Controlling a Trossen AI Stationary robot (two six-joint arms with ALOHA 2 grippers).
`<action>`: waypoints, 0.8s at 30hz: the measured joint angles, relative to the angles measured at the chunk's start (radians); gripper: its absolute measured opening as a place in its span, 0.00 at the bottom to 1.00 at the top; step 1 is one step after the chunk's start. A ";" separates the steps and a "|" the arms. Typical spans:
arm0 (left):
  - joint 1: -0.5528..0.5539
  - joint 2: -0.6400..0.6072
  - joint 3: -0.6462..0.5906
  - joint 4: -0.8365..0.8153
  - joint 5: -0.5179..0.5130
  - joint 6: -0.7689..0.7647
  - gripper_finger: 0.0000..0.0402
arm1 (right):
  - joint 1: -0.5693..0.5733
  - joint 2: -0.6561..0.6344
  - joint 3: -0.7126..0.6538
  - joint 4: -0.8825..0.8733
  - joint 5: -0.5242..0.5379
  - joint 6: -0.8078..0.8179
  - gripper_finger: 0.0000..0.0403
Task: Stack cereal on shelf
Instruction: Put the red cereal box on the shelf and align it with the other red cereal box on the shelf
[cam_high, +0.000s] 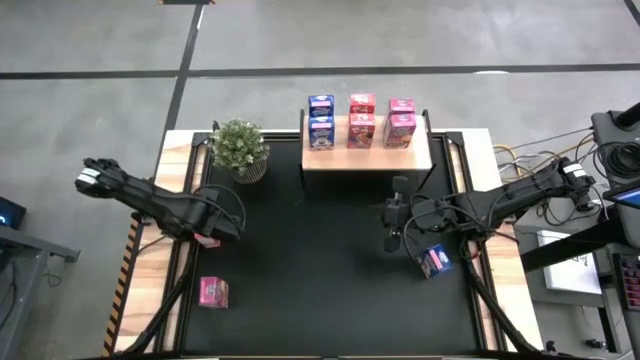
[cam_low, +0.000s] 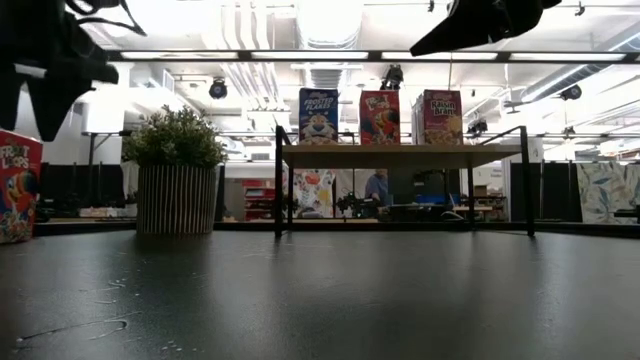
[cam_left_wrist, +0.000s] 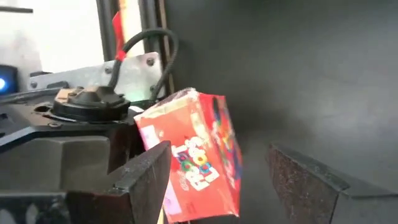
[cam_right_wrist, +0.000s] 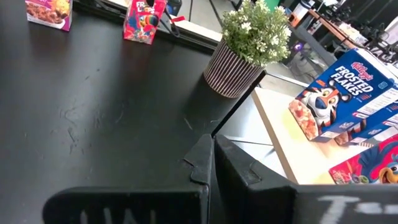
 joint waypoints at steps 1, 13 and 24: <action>0.000 0.002 -0.010 -0.001 0.005 -0.008 0.61 | 0.000 0.000 -0.001 0.000 0.000 0.000 0.02; -0.014 0.074 0.042 0.026 0.013 0.028 0.61 | 0.000 0.000 -0.011 -0.004 0.000 -0.029 0.02; -0.014 0.200 0.074 0.001 0.000 0.074 0.61 | 0.000 0.000 -0.011 -0.004 0.000 -0.035 0.02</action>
